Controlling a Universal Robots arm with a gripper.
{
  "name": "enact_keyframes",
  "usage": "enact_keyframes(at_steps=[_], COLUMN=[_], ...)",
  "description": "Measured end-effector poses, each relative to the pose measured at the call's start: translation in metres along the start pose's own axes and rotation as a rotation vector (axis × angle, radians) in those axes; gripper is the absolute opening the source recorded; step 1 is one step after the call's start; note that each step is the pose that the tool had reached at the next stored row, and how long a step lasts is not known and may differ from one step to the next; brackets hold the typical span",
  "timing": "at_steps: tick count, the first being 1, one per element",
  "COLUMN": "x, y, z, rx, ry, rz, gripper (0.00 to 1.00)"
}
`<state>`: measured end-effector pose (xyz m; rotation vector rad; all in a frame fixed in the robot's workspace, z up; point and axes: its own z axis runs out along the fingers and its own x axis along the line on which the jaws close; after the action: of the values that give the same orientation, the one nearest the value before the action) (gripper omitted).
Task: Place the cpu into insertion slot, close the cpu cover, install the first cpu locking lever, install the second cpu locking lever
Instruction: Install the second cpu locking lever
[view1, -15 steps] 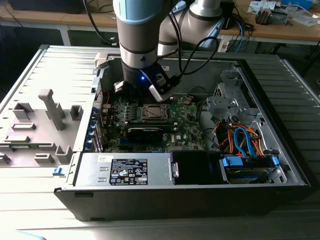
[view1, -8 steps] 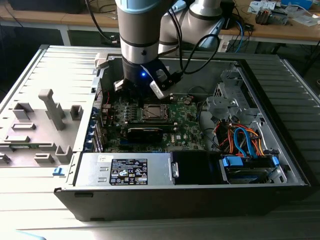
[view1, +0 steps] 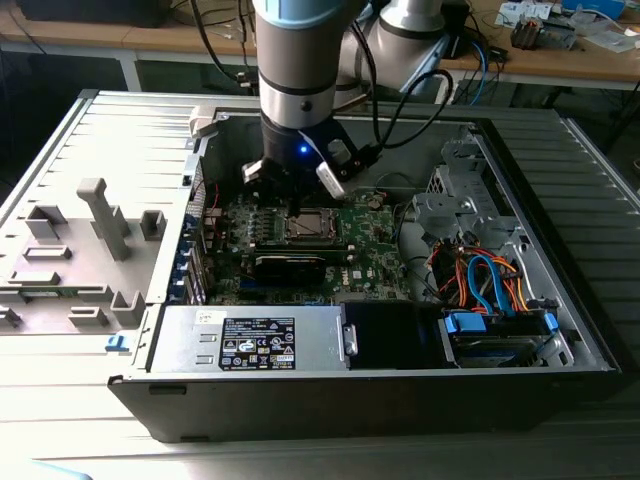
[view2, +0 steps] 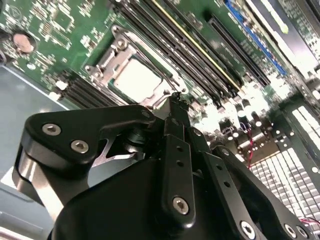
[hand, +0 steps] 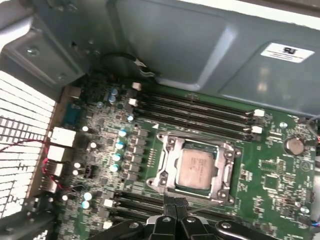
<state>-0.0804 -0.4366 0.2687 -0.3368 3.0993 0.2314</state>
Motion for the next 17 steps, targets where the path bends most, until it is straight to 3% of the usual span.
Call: enact_keyframes(at_steps=[3,17], x=[-0.004,-0.0021], y=[-0.001,-0.009], z=[0.0,0.0094], rx=[0.0011,0.001], ry=[0.0008,0.0009], rz=[0.001,0.001], gripper=[0.11,0.11])
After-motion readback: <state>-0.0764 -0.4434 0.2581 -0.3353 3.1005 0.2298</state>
